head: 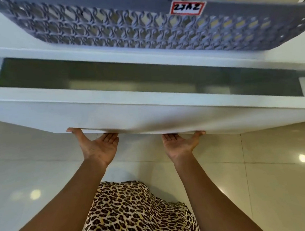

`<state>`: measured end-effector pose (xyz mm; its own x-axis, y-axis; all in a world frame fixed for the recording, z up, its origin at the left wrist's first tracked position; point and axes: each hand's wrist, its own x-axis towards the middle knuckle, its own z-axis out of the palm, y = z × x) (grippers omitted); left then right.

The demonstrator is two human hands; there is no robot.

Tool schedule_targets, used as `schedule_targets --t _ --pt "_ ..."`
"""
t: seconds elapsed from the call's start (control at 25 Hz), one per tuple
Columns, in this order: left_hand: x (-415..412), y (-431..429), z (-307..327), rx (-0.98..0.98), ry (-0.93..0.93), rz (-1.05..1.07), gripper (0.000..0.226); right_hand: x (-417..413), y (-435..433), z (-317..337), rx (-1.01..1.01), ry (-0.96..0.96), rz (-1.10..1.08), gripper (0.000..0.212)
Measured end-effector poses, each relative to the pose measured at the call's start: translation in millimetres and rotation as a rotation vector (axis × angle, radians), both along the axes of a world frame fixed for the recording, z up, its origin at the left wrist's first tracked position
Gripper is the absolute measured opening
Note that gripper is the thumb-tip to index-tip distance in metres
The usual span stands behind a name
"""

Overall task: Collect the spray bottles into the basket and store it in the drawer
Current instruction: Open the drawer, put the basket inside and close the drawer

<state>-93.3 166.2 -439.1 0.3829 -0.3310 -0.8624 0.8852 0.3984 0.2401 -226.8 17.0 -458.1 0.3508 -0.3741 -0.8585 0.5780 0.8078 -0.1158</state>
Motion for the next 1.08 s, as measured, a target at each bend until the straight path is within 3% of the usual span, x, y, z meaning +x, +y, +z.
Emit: schedule_targets --t 0.2,0.36,0.56,0.68,0.8,0.88,1.0,1.08 --pt "-18 21 0 0.001 0.012 0.001 0.127 -20 20 2 0.024 0.014 0.023 0.098" --pt "-20 30 2 0.018 0.007 -0.027 0.122 -30 23 6 0.01 0.051 0.069 0.105" --pt "-18 39 41 0.039 -0.007 -0.038 0.104 -39 33 37 -0.025 0.217 0.251 0.093" --pt "-42 43 94 0.142 -0.063 -0.255 0.089 -40 59 86 -0.108 0.384 0.535 0.07" --pt "-81 48 160 0.473 -0.451 -0.694 0.044 -48 95 157 -0.414 0.616 0.959 0.037" --pt "-102 51 196 0.688 -0.884 -0.923 0.025 -60 114 197 -0.86 0.791 1.123 0.023" --pt "-101 43 230 0.849 -1.65 -1.096 0.043 -67 106 239 -1.65 1.176 1.214 0.038" --pt "-83 34 228 0.929 -1.904 -1.262 0.059 -63 81 242 -1.871 1.355 1.287 0.053"
